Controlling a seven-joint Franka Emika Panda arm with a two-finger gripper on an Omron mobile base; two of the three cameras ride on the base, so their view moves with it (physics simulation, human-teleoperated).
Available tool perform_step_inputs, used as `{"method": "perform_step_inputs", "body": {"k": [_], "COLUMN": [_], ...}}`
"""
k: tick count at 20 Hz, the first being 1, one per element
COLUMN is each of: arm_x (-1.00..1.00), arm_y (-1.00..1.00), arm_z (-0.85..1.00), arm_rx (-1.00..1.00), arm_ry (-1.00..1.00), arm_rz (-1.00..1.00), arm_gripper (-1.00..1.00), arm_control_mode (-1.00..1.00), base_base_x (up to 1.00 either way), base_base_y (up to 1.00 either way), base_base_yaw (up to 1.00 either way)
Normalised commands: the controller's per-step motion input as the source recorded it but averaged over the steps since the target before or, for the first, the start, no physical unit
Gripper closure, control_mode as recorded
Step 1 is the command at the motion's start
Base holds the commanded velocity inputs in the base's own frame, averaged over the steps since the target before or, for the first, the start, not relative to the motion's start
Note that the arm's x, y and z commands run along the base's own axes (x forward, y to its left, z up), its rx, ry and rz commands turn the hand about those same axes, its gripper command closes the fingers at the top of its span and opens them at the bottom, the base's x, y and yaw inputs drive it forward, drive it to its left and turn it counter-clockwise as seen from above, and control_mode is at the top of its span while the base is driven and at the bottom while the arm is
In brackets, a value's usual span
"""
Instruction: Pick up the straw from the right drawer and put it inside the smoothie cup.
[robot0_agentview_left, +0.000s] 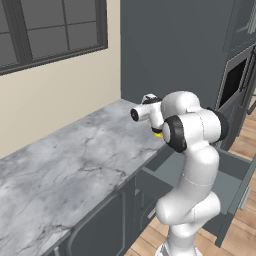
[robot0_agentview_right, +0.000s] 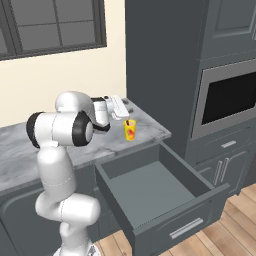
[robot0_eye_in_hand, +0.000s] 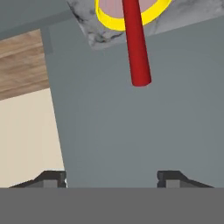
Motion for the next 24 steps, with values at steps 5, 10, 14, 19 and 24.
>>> {"method": "perform_step_inputs", "body": {"k": [5, 10, 14, 19, 24], "arm_x": [-0.56, -1.0, -0.98, -0.75, -0.45], "arm_y": [0.0, 0.05, 0.36, 0.59, 0.7], "arm_z": [0.18, 0.18, 0.15, 0.13, 0.3], "arm_rx": [-0.02, -0.05, -0.08, -0.05, -0.01], "arm_ry": [-0.02, -0.11, -0.13, -0.06, 0.0], "arm_rz": [0.06, 0.13, 0.12, 0.06, 0.0], "arm_gripper": [-1.0, -1.0, -1.0, -1.0, -1.0], "arm_control_mode": [-1.0, -1.0, -1.0, -1.0, -1.0], "base_base_x": [0.0, 0.0, 0.0, 0.0, 0.0], "base_base_y": [0.0, 0.0, 0.0, 0.0, 0.0], "base_base_yaw": [0.0, 0.0, 0.0, 0.0, 0.0]}}
